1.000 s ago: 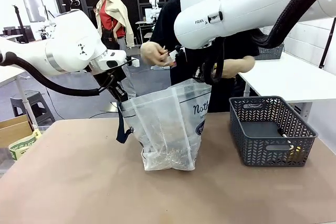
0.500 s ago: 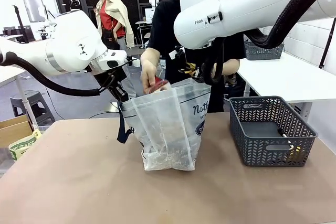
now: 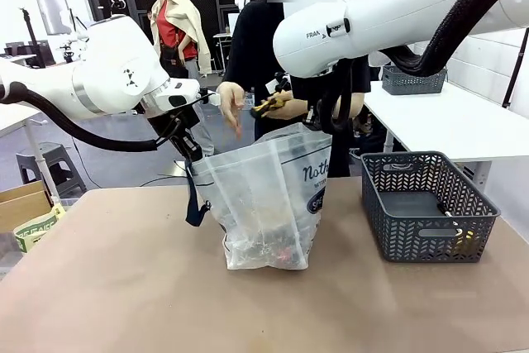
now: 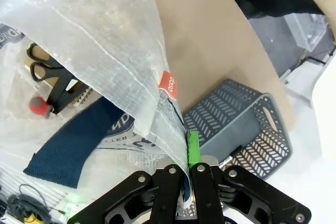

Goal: Transfer purchased items from the store into the shopping bag.
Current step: Move the Reusable shopping bag to the right side of the table.

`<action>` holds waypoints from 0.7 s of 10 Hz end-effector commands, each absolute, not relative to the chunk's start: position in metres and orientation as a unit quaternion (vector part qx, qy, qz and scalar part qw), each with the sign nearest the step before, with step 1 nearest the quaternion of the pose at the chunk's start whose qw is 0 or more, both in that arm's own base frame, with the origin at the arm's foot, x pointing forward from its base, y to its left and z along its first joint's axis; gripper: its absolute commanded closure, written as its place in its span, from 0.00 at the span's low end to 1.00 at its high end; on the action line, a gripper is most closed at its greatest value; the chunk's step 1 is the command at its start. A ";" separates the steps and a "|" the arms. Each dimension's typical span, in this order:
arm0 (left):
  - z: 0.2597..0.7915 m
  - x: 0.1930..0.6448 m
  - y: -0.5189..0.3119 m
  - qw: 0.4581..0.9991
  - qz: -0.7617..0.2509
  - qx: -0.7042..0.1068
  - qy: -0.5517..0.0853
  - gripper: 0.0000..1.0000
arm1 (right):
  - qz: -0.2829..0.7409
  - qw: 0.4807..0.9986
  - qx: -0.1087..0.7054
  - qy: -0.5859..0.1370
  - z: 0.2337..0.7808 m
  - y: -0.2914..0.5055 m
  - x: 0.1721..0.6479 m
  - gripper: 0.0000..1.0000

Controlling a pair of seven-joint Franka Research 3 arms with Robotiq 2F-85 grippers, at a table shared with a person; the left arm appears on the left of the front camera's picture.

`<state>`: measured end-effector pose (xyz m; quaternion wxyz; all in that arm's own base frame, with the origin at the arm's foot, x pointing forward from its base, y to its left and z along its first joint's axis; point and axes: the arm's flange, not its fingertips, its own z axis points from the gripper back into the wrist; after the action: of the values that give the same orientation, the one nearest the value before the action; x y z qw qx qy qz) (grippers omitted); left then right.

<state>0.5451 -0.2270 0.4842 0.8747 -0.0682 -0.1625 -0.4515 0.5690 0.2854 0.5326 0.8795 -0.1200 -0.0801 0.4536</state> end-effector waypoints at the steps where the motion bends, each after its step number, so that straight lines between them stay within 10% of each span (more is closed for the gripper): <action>1: 0.484 0.546 -0.224 0.875 -0.450 -0.067 -0.162 1.00 | 0.453 0.880 -0.121 -0.079 0.533 0.283 0.569 1.00; 7: 0.484 0.546 -0.224 0.875 -0.450 -0.067 -0.162 1.00 | 0.453 0.880 -0.121 -0.079 0.533 0.283 0.569 1.00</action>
<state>0.5451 -0.2271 0.4842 0.8747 -0.0682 -0.1624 -0.4515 0.5691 0.2854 0.5326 0.8795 -0.1200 -0.0801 0.4536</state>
